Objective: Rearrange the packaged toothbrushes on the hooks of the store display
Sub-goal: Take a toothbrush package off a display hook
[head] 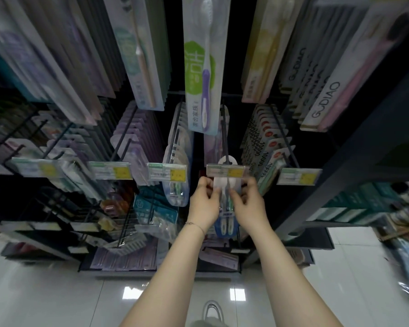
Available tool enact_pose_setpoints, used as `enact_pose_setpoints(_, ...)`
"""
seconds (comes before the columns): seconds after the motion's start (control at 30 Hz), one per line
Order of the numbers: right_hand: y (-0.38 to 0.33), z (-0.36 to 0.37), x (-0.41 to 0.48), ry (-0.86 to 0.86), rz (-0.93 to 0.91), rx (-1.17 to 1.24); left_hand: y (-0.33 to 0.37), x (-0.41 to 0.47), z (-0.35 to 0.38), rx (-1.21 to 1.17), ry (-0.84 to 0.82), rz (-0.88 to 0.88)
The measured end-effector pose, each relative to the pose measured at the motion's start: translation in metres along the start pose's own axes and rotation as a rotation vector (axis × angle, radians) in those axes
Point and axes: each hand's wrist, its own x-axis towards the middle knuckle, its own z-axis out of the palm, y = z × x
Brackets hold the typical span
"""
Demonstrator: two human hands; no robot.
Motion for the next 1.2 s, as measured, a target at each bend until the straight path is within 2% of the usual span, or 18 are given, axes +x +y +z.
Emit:
enact_pose_setpoints(0.37,0.002,0.003,-0.026,0.002,-0.011,-0.022,-0.005,-0.025,-0.012,0.012,-0.030,0.049)
enact_pose_setpoints(0.6,0.012,0.036,-0.044,-0.056,-0.011,-0.090,-0.032,-0.042,-0.034,0.040,-0.005,-0.041)
enact_pose_setpoints(0.8,-0.002,0.073,-0.041,-0.132,-0.104,-0.130,-0.046,-0.042,-0.068,-0.011,0.140,-0.052)
enact_pose_setpoints(0.97,-0.011,0.096,-0.032,-0.145,-0.160,-0.166,-0.047,-0.038,-0.087,-0.059,0.278,0.017)
enact_pose_setpoints(1.2,-0.012,0.113,-0.019,-0.089,-0.154,-0.154,-0.043,-0.020,-0.097,-0.082,0.315,-0.003)
